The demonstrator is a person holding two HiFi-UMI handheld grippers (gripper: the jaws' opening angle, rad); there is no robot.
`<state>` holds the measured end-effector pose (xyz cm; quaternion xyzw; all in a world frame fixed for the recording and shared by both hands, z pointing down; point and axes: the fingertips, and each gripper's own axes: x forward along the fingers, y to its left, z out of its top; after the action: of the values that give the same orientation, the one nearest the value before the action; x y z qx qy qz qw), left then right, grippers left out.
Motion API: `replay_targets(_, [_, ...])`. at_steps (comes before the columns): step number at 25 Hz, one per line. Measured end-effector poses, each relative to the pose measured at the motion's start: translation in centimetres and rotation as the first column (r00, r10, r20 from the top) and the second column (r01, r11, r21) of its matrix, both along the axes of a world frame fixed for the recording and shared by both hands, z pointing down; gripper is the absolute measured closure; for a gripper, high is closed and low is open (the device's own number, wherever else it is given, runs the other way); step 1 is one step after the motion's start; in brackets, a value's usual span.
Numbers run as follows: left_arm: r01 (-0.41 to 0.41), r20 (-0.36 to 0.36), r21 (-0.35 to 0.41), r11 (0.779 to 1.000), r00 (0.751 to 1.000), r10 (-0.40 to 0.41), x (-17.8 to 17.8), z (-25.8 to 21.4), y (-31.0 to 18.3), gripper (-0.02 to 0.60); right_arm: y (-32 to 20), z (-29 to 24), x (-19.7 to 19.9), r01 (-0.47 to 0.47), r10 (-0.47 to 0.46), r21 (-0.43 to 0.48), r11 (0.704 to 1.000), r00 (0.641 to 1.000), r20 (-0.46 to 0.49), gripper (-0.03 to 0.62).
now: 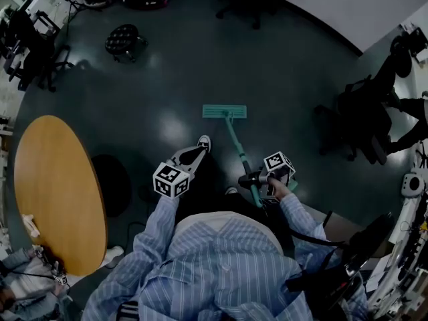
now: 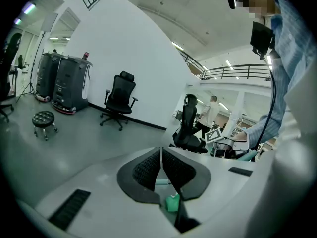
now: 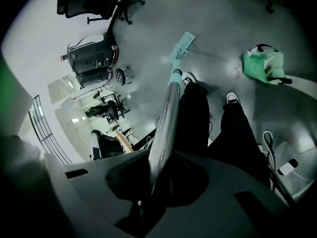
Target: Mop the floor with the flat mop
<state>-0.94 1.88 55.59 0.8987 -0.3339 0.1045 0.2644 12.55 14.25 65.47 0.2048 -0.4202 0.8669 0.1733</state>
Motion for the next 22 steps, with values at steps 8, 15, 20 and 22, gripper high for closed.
replay_targets(8, [-0.049,-0.021,-0.028,0.998,0.999,0.048,-2.1,0.4,-11.9,0.566,-11.4,-0.1,-2.8,-0.054,0.054,-0.026,0.998,0.999,0.002,0.537])
replay_targets(15, [-0.065,-0.070,-0.050,0.997,0.996,0.061,-3.5,0.9,-18.7,0.566,-20.6,0.4,-5.0,-0.068,0.068,-0.014,0.998,0.997,-0.024,0.537])
replay_targets(20, [-0.092,-0.064,-0.084,0.992,0.994,0.087,-4.1,2.4,-21.8,0.566,-27.4,2.1,-5.8,-0.085,0.085,-0.004,0.996,0.996,-0.038,0.537])
replay_targets(22, [-0.109,-0.061,-0.093,0.990,0.993,0.103,-4.2,3.0,-22.7,0.566,-30.0,2.3,-6.0,-0.081,0.081,0.006,0.997,0.995,-0.051,0.537])
